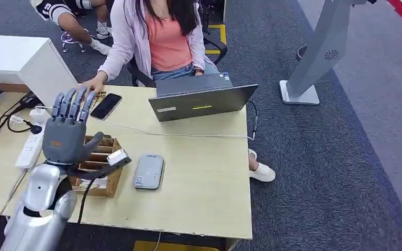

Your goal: Pass the card to the sensor for recognition and then transmit it.

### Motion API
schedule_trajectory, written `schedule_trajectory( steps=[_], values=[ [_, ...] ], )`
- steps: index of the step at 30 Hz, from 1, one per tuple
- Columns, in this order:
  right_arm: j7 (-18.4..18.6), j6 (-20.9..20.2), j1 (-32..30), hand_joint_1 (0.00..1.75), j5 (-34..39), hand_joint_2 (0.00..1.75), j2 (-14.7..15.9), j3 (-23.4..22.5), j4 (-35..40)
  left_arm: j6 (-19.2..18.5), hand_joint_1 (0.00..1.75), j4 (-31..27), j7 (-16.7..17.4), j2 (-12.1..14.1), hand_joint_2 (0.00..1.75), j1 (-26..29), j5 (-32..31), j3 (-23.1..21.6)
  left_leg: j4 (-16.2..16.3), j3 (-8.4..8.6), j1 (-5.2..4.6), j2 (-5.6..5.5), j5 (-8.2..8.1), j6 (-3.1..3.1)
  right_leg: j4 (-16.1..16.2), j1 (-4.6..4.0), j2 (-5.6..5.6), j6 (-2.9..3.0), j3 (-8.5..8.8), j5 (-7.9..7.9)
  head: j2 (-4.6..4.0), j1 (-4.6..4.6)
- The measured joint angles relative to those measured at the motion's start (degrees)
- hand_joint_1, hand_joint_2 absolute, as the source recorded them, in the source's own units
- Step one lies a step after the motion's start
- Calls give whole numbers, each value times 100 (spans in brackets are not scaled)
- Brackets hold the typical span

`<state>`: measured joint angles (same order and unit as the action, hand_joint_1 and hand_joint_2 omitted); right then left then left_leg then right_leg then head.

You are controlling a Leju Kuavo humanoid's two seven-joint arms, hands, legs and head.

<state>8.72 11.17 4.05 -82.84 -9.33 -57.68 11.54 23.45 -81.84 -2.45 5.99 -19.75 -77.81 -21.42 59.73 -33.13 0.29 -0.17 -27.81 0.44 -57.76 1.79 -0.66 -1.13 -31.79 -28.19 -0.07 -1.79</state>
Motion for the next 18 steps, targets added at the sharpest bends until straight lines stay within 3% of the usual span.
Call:
schedule_trajectory(
  steps=[4,6,10,14,18],
  values=[
    [-11,39,-9,0,68,0,-24,-109,0,-138,0,-636,2,85,175,694,-35,-321,0,-5,0,-1,0,0,0,0,2,-1,-4,-1,0,0],
    [-18,48,-13,0,103,0,-28,-162,0,-414,0,-826,37,133,175,871,13,-411,0,-5,0,-2,1,0,0,0,4,-1,-4,-1,0,-2],
    [-26,61,-18,0,135,0,-31,-223,0,-732,0,-981,112,260,175,1091,40,-533,-1,-5,1,-3,3,-2,0,0,5,-1,-5,1,0,0],
    [-17,92,-16,0,170,0,-31,-295,0,-1443,0,-980,280,369,175,1172,306,-566,-1,-5,1,-5,5,-2,-1,0,11,0,-3,2,0,-2],
    [2,109,-19,0,177,0,-31,-319,0,-1519,0,-910,324,481,175,1227,400,-566,-1,-6,1,-6,6,-2,-1,0,10,0,-3,3,0,0]
  ],
)
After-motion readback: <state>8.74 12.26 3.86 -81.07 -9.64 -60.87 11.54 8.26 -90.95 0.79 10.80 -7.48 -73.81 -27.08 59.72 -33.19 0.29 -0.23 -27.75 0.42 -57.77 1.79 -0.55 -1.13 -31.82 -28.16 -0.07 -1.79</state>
